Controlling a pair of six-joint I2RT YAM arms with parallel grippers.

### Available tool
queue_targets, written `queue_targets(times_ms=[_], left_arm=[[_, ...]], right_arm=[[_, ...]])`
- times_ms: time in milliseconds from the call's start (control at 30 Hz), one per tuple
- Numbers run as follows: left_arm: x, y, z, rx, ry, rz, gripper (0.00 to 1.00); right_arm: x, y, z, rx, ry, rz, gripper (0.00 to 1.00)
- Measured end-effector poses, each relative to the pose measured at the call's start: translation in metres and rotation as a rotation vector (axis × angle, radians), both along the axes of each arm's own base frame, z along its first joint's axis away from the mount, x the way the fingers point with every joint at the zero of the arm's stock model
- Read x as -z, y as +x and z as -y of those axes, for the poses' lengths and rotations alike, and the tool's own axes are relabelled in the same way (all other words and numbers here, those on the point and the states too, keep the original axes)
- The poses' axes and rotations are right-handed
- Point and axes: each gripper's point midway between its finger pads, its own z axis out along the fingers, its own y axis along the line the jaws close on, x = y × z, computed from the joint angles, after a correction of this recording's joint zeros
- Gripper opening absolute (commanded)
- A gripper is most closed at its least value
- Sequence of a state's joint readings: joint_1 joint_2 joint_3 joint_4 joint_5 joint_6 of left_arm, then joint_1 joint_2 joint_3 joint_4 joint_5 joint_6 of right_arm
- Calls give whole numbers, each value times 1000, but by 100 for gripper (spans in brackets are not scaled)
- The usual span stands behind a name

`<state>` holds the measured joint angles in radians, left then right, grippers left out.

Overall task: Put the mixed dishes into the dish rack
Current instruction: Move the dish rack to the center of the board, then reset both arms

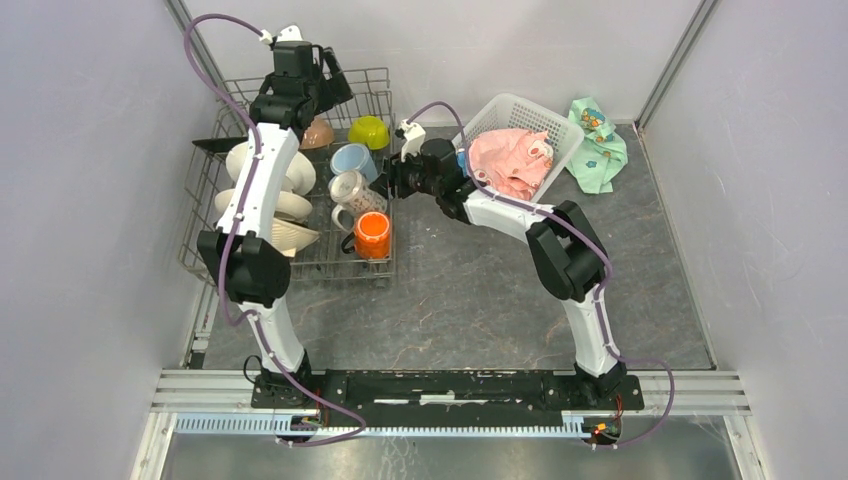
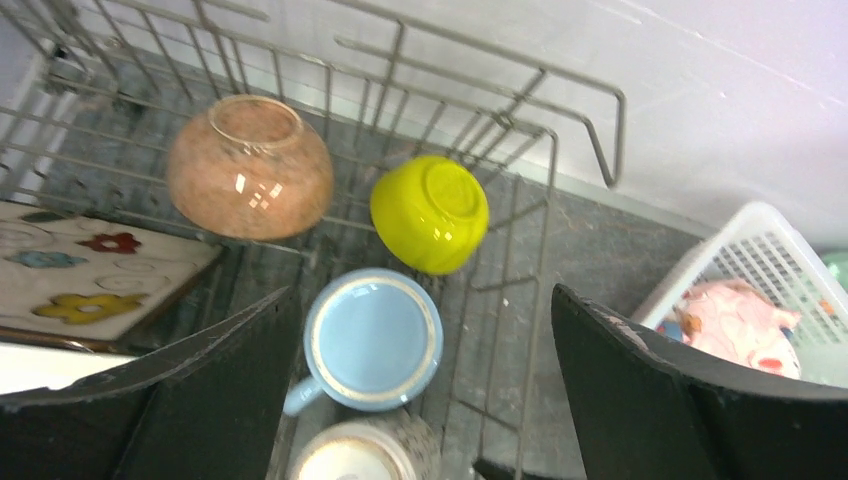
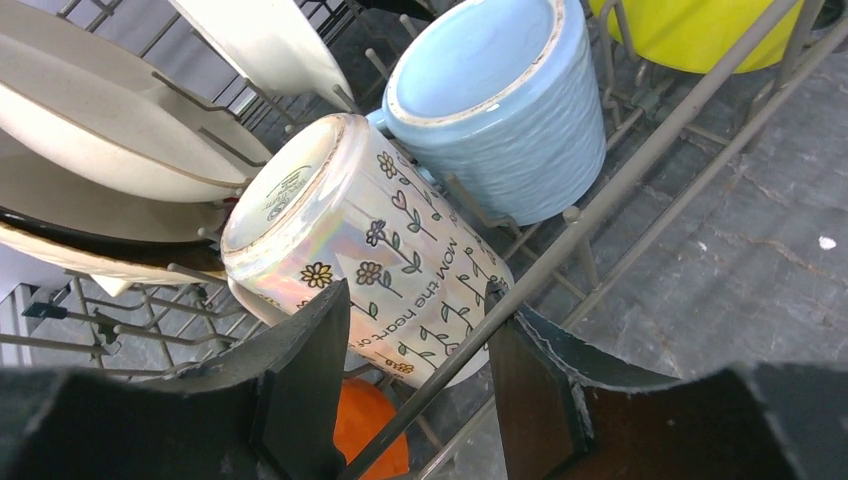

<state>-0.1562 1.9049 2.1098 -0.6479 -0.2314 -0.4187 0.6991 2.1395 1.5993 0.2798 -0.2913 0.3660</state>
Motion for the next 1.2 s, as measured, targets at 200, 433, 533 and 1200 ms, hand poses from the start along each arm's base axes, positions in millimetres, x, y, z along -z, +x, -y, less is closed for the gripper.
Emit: queue_targets(times_ms=[200,433,533,1200], left_arm=[[6,-17,10,53,-34,-29,100],[-3,-23,18,96,-57,-17,100],[-10,-28,22,119,-71,-6,100],[-34,-185,101,517,-305,-23,100]], right_arm=[[-1,13,-4,26,3,22,35],[-8,16,-3,37,-17,34,98],[-27,22,1,51,-18,59,98],[-215,-85,221,498,-164,115,98]])
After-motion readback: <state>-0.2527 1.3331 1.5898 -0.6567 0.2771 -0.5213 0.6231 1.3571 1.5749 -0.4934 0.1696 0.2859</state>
